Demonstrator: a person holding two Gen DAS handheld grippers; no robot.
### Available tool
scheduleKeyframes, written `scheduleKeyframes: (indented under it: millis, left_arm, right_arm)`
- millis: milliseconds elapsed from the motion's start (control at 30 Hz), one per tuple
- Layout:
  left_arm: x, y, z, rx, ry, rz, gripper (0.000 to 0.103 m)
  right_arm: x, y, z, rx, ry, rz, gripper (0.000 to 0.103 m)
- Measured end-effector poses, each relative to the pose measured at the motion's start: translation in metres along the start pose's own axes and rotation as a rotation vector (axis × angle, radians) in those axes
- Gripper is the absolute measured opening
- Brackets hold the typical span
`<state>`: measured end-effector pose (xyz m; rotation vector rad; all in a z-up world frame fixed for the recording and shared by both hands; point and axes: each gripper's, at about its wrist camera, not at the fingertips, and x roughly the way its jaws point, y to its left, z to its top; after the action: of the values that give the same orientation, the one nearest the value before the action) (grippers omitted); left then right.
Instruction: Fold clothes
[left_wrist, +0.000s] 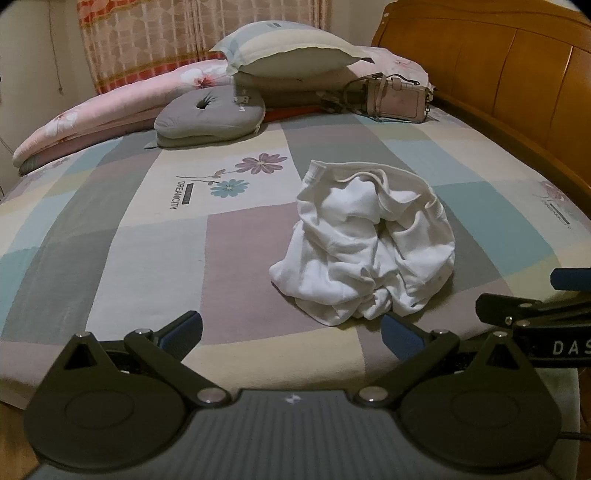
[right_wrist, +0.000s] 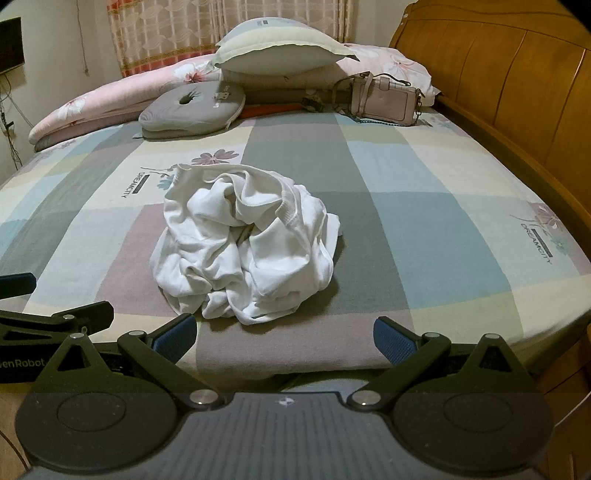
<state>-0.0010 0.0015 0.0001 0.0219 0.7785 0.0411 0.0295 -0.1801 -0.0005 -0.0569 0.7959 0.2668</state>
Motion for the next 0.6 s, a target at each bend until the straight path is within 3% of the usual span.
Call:
scheduleKeyframes:
  millis: [600]
  left_arm:
    - [0.0003, -0.0015, -0.0006, -0.003, 0.001, 0.009, 0.102]
  right_arm:
    - [-0.0003, 0.0031, -0.0004, -0.009, -0.001, -0.001, 0.103]
